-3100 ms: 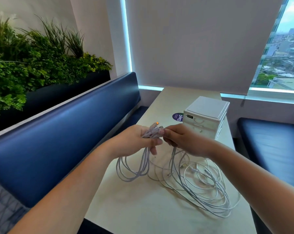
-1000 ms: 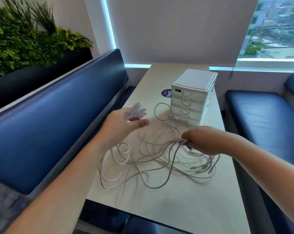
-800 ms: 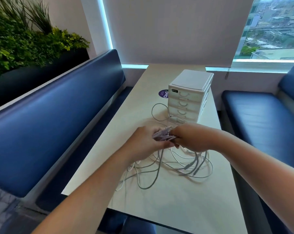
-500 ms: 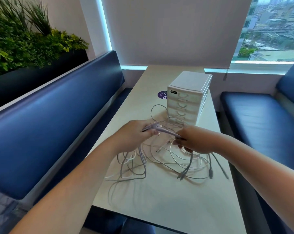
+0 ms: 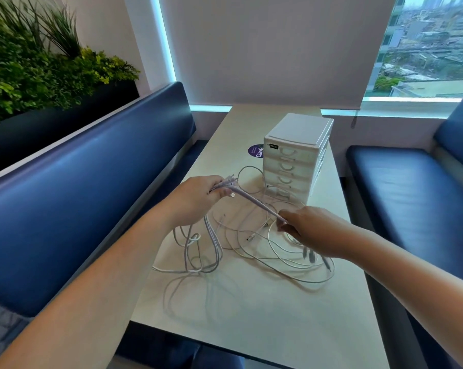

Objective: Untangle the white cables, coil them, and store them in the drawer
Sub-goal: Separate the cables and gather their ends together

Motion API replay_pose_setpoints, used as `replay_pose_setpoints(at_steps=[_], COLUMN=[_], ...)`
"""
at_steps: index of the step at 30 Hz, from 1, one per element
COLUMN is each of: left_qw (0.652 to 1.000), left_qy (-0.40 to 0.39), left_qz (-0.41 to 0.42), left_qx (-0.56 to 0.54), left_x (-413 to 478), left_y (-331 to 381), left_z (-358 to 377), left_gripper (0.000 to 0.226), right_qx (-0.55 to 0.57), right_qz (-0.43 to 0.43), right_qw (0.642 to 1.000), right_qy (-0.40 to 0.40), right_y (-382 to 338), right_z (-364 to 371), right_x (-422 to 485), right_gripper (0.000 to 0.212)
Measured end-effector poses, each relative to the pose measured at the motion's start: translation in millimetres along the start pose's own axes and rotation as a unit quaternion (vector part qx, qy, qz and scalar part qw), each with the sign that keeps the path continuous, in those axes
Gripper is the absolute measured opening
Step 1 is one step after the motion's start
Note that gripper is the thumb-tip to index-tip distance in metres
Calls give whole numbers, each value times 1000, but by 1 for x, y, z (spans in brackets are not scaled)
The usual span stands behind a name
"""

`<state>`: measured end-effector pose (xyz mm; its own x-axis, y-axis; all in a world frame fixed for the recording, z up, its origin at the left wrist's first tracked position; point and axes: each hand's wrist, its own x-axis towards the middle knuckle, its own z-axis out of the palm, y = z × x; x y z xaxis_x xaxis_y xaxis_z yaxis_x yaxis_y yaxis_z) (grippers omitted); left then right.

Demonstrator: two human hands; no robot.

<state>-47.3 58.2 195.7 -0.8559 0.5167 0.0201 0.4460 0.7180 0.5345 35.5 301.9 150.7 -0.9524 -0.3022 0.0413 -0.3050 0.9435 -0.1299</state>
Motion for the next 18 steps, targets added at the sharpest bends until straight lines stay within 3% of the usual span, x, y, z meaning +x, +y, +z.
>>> replay_pose_setpoints(at_steps=[2, 7, 11, 18], left_qw=[1000, 999, 999, 997], left_qy=[18, 25, 20, -11], left_qz=[-6, -27, -27, -19], left_qx=[-16, 7, 17, 80], left_x=[3, 11, 14, 23], left_y=[-4, -14, -17, -18], left_z=[-2, -6, -8, -4], left_gripper=[27, 34, 33, 29], right_qx=[83, 158, 181, 50], right_qz=[15, 45, 79, 37], right_qw=[996, 981, 968, 979], right_qy=[-26, -100, -154, -196], right_y=[-6, -13, -20, -35], right_z=[1, 9, 12, 19], right_x=[-3, -1, -2, -7], right_gripper=[19, 11, 19, 35])
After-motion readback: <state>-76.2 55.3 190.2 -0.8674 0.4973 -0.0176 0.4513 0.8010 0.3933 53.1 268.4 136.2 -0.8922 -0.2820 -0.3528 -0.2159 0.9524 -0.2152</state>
